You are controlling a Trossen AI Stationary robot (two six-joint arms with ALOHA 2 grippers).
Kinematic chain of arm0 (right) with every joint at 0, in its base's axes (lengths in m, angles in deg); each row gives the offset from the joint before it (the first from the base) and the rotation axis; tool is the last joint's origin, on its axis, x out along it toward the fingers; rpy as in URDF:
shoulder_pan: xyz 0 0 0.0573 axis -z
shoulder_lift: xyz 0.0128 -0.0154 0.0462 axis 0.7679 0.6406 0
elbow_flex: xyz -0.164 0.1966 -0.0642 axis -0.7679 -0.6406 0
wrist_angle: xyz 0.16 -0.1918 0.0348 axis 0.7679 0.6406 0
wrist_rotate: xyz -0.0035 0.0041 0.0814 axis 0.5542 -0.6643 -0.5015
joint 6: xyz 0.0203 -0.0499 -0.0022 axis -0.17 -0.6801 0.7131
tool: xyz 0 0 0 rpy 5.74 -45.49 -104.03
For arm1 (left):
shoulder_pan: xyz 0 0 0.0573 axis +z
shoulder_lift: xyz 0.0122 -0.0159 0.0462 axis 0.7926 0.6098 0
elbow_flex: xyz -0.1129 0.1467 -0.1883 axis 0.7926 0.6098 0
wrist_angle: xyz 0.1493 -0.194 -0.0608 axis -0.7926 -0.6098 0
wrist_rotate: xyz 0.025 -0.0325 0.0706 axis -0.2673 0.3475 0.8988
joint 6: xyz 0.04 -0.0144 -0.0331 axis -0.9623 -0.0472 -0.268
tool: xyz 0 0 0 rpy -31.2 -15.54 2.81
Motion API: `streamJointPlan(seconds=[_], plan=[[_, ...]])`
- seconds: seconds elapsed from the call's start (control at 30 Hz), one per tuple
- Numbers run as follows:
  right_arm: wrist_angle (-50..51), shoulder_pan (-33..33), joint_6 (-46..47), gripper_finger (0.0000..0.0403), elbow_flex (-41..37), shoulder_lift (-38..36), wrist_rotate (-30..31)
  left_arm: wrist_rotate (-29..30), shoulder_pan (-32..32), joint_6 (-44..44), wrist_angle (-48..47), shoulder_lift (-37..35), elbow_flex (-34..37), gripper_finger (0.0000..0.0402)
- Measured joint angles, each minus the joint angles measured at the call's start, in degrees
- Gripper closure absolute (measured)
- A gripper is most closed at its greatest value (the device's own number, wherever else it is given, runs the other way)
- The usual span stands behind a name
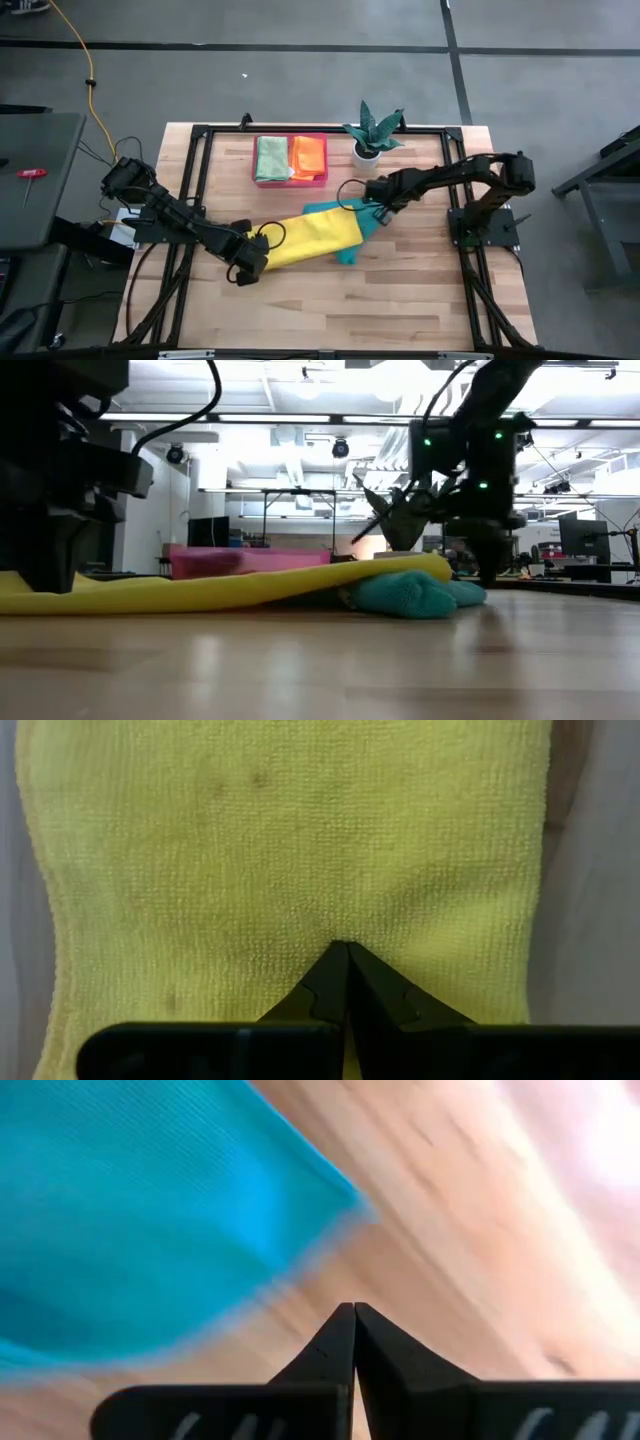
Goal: Fold microfiber towels
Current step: Adjust the blue microfiber towel
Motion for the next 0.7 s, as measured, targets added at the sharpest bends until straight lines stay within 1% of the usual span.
streamJointPlan(seconds=[0.17,0.2,0.27,0.3,0.37,0.43,0.47,0.53,0.6,0.7], plan=[[12.1,2.2,-1.4,0.0403,-0.1,-2.5,6.4,1.1,-1.4,1.6,-0.4,0.0,0.0,0.0401],[13.1,2.9,-1.9,0.0403,-0.1,-3.1,6.7,1.3,-1.5,1.9,-0.4,0.0,0.0,0.0401],[11.5,4.1,-3.6,0.0403,-0.1,-5.4,5.3,1.8,-1.8,2.4,-0.4,0.1,0.1,0.0401],[9.4,4.7,-5.0,0.0403,-0.1,-6.8,3.1,2.1,-1.8,2.7,-0.4,0.1,0.1,0.0401],[2.9,5.4,-8.6,0.0403,-0.2,-9.3,-5.1,2.2,-1.8,2.8,-0.4,0.1,0.1,0.0401],[-5.5,6.0,-9.5,0.0403,-1.1,-11.5,-13.7,2.2,-1.8,2.8,-0.3,0.1,0.1,0.0401],[-8.6,6.2,-9.2,0.0403,-1.9,-11.9,-16.3,2.2,-1.8,2.8,-0.3,0.1,0.1,0.0401],[-12.0,6.2,-7.1,0.0403,-3.8,-11.8,-19.5,2.2,-1.8,2.8,-0.2,0.1,0.1,0.0401],[-15.4,6.0,-4.4,0.0403,-6.0,-11.1,-21.2,2.4,-1.9,2.8,-0.2,0.1,0.1,0.0401],[-24.7,4.5,0.6,0.0403,-9.8,-9.7,-23.3,2.6,-1.9,2.8,0.1,0.1,0.1,0.0401]])
